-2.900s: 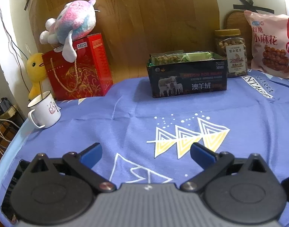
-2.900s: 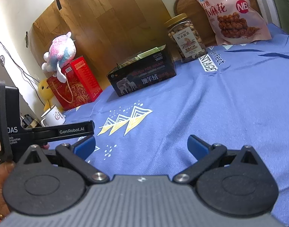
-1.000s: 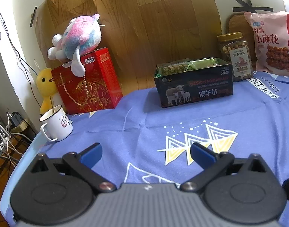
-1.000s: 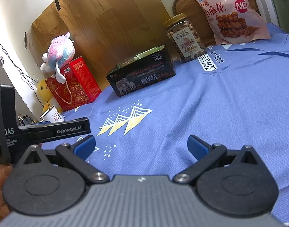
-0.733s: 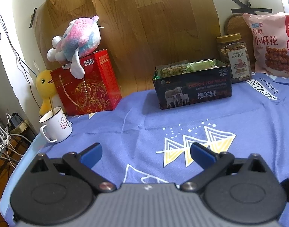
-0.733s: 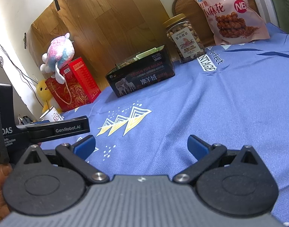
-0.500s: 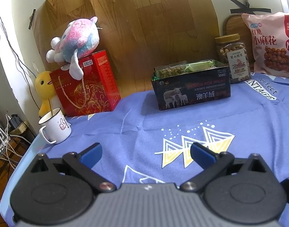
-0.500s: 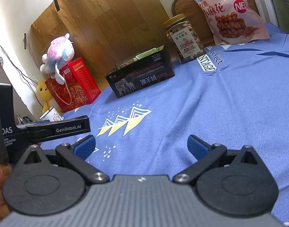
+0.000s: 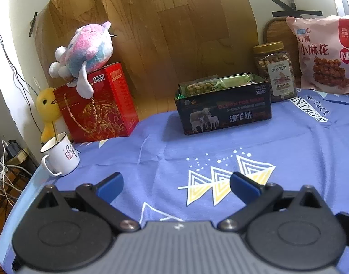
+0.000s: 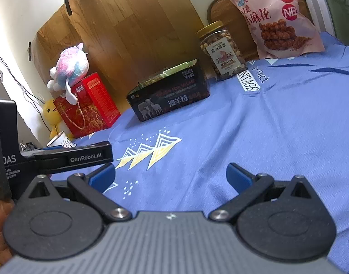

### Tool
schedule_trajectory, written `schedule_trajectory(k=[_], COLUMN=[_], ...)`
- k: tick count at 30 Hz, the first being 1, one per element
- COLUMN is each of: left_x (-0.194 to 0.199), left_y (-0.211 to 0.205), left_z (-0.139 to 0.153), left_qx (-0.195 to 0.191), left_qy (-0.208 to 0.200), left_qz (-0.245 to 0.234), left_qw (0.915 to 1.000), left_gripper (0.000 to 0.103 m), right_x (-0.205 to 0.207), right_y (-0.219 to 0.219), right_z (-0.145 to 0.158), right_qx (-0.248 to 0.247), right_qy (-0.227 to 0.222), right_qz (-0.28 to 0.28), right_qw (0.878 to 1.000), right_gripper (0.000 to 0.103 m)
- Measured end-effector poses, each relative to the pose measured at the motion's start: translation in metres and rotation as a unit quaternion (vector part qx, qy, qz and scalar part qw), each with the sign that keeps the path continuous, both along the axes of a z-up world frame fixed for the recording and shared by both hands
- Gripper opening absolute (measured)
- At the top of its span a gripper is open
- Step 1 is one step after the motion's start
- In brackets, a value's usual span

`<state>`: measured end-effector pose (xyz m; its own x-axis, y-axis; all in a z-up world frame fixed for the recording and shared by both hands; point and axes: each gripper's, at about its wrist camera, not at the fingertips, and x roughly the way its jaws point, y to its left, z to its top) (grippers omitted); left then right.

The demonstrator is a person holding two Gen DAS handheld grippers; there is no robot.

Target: Organize snacks

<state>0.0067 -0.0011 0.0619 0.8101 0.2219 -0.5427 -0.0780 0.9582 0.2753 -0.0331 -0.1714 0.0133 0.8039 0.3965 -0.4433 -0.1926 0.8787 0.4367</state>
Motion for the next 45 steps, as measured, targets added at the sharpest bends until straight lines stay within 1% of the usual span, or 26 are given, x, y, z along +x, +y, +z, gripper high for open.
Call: schedule_trajectory(k=[8,11,16,21,26,33,36,39,42,45], left_x=[0.004,0.006,0.008,0.005,0.004,-0.003,-0.005,-0.005,-0.005,-0.007], left_y=[0.001,0.0,-0.006,-0.02,-0.027,-0.044,-0.051,-0.059,-0.061,-0.059], left_z=[0.001,0.002,-0.001,-0.005,-0.005,-0.001,-0.002,-0.004,-0.002,0.0], left_qx=[-0.014,-0.024,-0.049,-0.048,-0.048,-0.042,-0.042,-0.031,-0.044,-0.056], left_qy=[0.003,0.003,0.013,0.019,0.02,0.0,0.001,0.003,0.001,0.001], left_qz=[0.001,-0.004,-0.022,-0.042,-0.045,-0.052,-0.06,-0.062,-0.066,-0.07], left_qw=[0.9999,0.9997,0.9985,0.9978,0.9976,0.9978,0.9973,0.9976,0.9969,0.996], left_gripper=[0.103,0.103,0.103,0.103,0.103,0.103,0.103,0.103,0.103,0.103], right_x=[0.001,0.003,0.004,-0.001,-0.008,-0.023,-0.03,-0.034,-0.034,-0.036], right_y=[0.001,0.0,-0.004,-0.012,-0.02,-0.034,-0.039,-0.043,-0.044,-0.044], right_z=[0.002,0.002,0.002,-0.002,-0.002,-0.003,-0.004,-0.008,-0.01,-0.007], right_qx=[-0.007,-0.012,-0.016,-0.022,-0.021,-0.023,-0.023,-0.02,-0.018,-0.027], right_qy=[-0.003,-0.003,-0.002,0.004,0.0,-0.003,-0.003,-0.004,0.001,-0.004], right_qz=[-0.002,-0.006,-0.017,-0.034,-0.049,-0.068,-0.077,-0.079,-0.077,-0.08], right_qw=[1.0,1.0,1.0,0.999,0.999,0.997,0.997,0.997,0.997,0.996], right_gripper=[0.103,0.103,0.103,0.103,0.103,0.103,0.103,0.103,0.103,0.103])
